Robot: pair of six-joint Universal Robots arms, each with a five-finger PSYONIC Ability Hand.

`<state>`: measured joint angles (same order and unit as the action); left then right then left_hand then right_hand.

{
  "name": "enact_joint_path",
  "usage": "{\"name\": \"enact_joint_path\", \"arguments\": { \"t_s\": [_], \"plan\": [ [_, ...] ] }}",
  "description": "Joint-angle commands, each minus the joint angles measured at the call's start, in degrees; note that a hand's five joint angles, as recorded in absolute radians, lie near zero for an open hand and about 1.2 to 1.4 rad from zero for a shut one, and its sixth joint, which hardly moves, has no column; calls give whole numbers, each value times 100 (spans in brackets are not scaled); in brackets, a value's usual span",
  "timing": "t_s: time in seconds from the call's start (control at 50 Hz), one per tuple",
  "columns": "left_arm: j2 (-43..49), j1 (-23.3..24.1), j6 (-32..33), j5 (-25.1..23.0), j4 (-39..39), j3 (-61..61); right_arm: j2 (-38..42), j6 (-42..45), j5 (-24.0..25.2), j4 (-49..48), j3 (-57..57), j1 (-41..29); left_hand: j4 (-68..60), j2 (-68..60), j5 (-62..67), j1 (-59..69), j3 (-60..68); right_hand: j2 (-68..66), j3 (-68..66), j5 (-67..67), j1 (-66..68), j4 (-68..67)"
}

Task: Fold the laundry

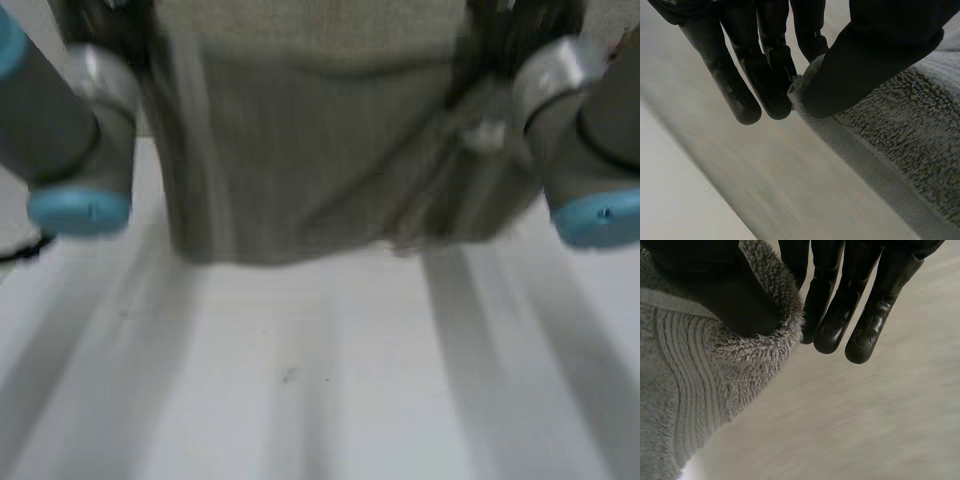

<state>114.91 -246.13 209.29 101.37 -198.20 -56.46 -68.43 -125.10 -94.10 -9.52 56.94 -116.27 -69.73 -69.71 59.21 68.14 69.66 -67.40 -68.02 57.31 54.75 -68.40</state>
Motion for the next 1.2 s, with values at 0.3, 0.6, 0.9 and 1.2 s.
{"name": "enact_joint_path", "arguments": {
  "t_s": [0.3,0.6,0.9,1.2],
  "plan": [
    [-522,-286,-626,-74,-668,-3003,443,-32,1622,1265,1388,358,-1027,-1029,1079,1186,1034,-1260,-1198,1269,2525,-1160],
    [-161,-752,-599,-434,-668,-4312,1456,-902,1772,2015,1794,711,-1027,-1029,1079,1186,1034,635,696,-626,630,734],
    [-637,-1051,-617,-425,-703,-4453,314,-3765,1772,725,3435,1334,-1027,-1029,1079,1186,1034,4841,4902,-4831,-3575,4940],
    [-725,-1649,-617,-469,-896,-4488,-320,-3838,1799,556,4308,1625,-1027,-1029,1079,1186,1034,4655,4717,-4646,-3390,4755]
  ]
}}
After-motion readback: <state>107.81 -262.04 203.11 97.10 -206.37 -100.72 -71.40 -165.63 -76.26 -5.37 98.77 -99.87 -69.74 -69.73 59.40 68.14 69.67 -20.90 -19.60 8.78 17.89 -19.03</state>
